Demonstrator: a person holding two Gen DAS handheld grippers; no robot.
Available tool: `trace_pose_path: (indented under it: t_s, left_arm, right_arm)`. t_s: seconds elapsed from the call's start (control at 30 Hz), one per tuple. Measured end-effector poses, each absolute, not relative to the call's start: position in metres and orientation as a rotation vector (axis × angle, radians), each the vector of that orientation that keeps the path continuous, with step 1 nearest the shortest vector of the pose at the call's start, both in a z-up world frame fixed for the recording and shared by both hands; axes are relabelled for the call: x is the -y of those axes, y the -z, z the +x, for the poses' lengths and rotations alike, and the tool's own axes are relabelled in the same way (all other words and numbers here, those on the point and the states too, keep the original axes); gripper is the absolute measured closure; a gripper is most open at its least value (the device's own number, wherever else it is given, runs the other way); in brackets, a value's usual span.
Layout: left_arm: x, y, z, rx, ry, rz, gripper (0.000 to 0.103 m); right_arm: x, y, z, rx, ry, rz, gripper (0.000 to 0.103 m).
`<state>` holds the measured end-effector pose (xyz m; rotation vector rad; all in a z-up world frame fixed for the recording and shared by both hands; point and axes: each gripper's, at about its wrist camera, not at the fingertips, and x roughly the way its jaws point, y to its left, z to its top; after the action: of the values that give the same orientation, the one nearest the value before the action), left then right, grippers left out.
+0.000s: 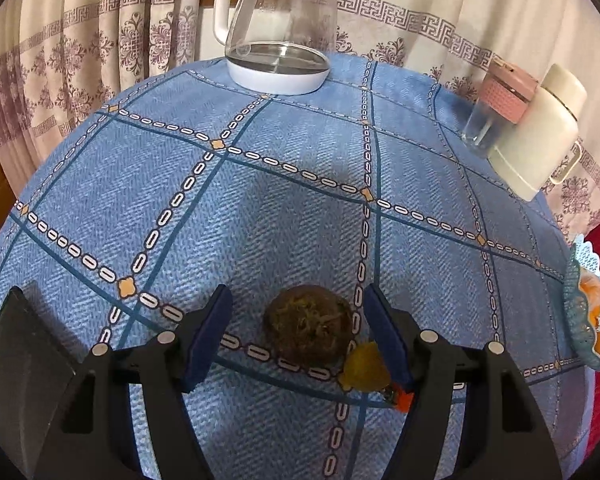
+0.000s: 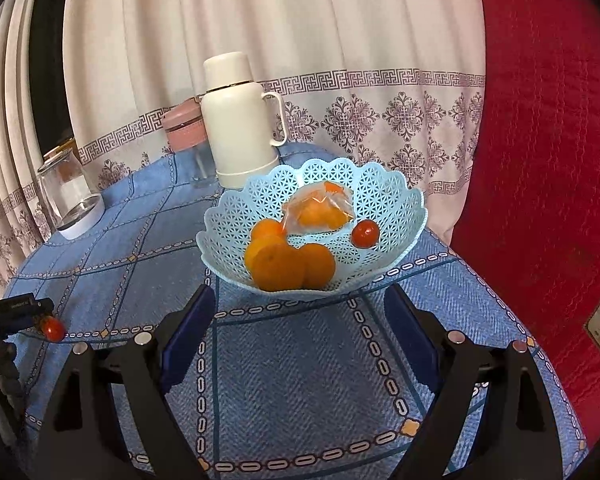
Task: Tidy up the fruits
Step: 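Grasp the brown round fruit on the table with the left tool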
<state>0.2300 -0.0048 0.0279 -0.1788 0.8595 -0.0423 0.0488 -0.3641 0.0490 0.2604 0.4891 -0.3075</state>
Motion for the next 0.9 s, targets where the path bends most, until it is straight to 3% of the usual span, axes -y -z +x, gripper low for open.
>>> trace_pose_path:
  t_s: [0.17, 0.3, 0.67, 0.9]
  left_arm:
    - [0.01, -0.026, 0.231, -0.861, 0.02, -0.134, 0.045]
    - [0.01, -0.026, 0.228, -0.851, 0.043, -0.131, 0.058]
    - [-0.021, -0.034, 0.215, -0.77, 0.091, -0.309, 0.059]
    - [-0.033, -0.039, 0.211, -0.738, 0.059, -0.345, 0.059]
  right_arm:
    - [0.362, -0.049, 0.05, -0.495, 0.309, 0.248, 0.015]
    - [0.36, -0.049, 0.051, -0.503, 0.311, 0.234, 0.015]
    - [0.319, -0.06, 0.068, -0.55, 0.149, 0.163, 0.015]
    - [0.252, -0.057, 0.106, -0.68, -0.182, 0.09, 0.015]
